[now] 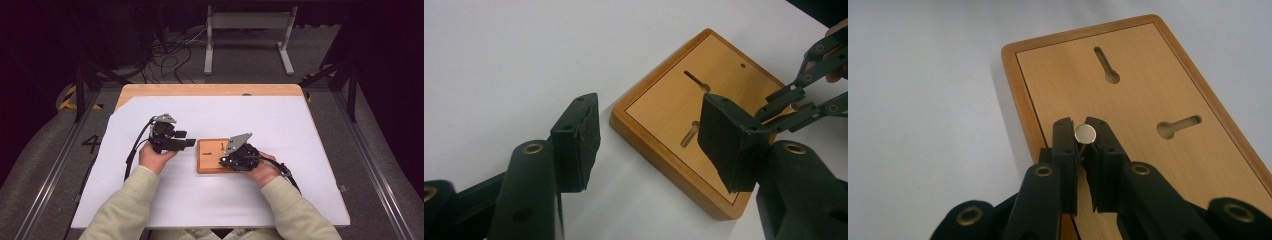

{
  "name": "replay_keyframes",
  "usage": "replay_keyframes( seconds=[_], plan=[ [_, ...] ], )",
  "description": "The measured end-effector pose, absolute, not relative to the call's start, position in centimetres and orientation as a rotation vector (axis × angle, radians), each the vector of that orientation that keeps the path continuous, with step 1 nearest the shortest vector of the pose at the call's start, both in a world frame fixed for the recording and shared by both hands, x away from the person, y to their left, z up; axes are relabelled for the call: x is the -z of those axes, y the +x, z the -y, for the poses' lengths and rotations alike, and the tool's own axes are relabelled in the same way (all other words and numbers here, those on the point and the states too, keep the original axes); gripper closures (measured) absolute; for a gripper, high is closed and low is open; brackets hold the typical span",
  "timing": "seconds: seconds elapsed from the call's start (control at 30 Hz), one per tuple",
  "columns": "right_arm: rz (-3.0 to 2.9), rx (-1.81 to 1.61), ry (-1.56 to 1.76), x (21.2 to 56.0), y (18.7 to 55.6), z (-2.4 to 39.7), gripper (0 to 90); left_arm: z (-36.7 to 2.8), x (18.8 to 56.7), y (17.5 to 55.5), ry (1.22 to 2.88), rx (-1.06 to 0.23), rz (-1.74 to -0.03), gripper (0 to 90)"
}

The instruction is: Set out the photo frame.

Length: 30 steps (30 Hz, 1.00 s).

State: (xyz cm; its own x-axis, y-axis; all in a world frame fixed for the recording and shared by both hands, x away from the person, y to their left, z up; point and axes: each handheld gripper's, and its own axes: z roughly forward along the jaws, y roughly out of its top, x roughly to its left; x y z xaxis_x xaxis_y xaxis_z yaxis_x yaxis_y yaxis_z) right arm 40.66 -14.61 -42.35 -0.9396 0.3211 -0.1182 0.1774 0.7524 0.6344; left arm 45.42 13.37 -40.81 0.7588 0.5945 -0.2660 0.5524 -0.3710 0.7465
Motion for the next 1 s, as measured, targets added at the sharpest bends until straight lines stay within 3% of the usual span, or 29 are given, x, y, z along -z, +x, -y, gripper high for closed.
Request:
replay_keyframes(
  seconds=[0.77,0.9,1.0],
  plan=[
    [-2.519,-0.791,0.252,43.1,36.6,13.8,84.2,-13.4,40.7,45.3,2.053,-0.034,-0.842,39.1],
    [-2.499,-0.783,0.233,43.2,36.3,13.7,84.3,-13.3,40.9,45.5,2.048,-0.014,-0.842,35.8],
    [-2.474,-0.774,0.220,43.3,35.9,13.7,84.2,-13.2,41.1,45.7,2.033,0.013,-0.856,28.3]
  ],
)
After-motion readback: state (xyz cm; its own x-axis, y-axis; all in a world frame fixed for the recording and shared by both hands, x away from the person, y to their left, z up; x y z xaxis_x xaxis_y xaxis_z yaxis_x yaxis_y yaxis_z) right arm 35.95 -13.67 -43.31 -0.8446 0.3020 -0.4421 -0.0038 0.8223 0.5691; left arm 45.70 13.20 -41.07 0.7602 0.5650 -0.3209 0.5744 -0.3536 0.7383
